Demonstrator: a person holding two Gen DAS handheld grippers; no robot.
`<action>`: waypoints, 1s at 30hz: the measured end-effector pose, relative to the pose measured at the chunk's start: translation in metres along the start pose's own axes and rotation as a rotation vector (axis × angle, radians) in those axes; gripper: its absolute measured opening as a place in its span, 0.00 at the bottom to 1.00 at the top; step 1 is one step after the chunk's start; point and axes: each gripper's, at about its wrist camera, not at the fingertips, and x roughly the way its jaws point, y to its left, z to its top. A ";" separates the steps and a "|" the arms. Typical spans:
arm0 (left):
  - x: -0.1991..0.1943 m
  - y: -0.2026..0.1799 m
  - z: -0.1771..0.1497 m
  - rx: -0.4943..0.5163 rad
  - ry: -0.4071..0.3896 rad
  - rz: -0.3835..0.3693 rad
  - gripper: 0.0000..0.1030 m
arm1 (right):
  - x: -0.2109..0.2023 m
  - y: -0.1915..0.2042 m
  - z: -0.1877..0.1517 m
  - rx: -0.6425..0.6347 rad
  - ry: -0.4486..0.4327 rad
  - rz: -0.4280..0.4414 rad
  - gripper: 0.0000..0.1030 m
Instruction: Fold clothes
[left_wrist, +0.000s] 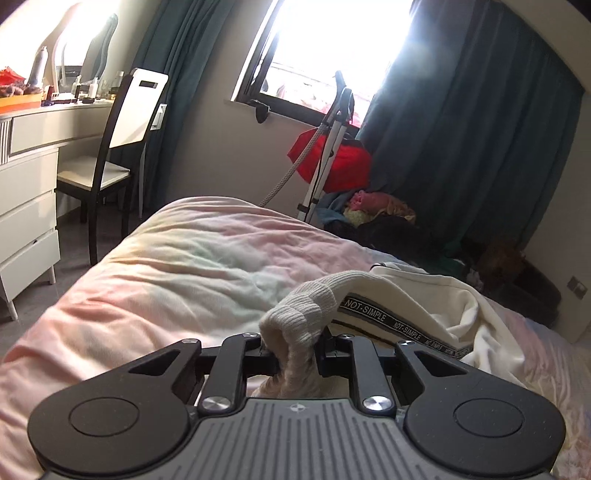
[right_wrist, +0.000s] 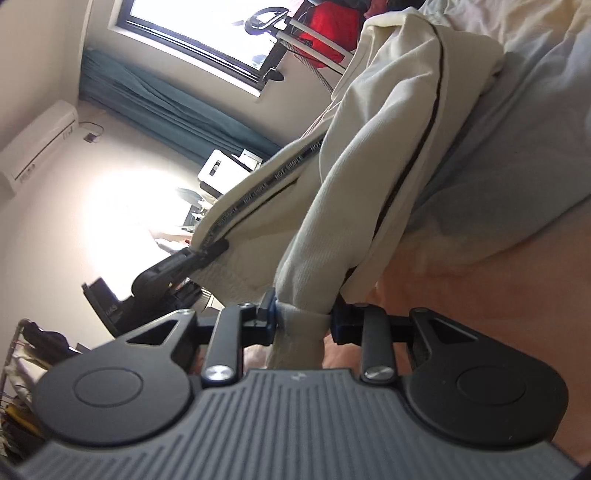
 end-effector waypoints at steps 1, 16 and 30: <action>0.004 0.008 0.016 0.006 0.015 0.010 0.18 | 0.016 0.007 -0.001 -0.006 0.010 -0.004 0.29; 0.166 0.173 0.146 0.058 0.229 0.503 0.19 | 0.316 0.085 -0.081 0.039 0.288 0.181 0.28; 0.103 0.159 0.124 0.026 0.171 0.414 0.75 | 0.263 0.109 -0.060 -0.138 0.411 0.128 1.00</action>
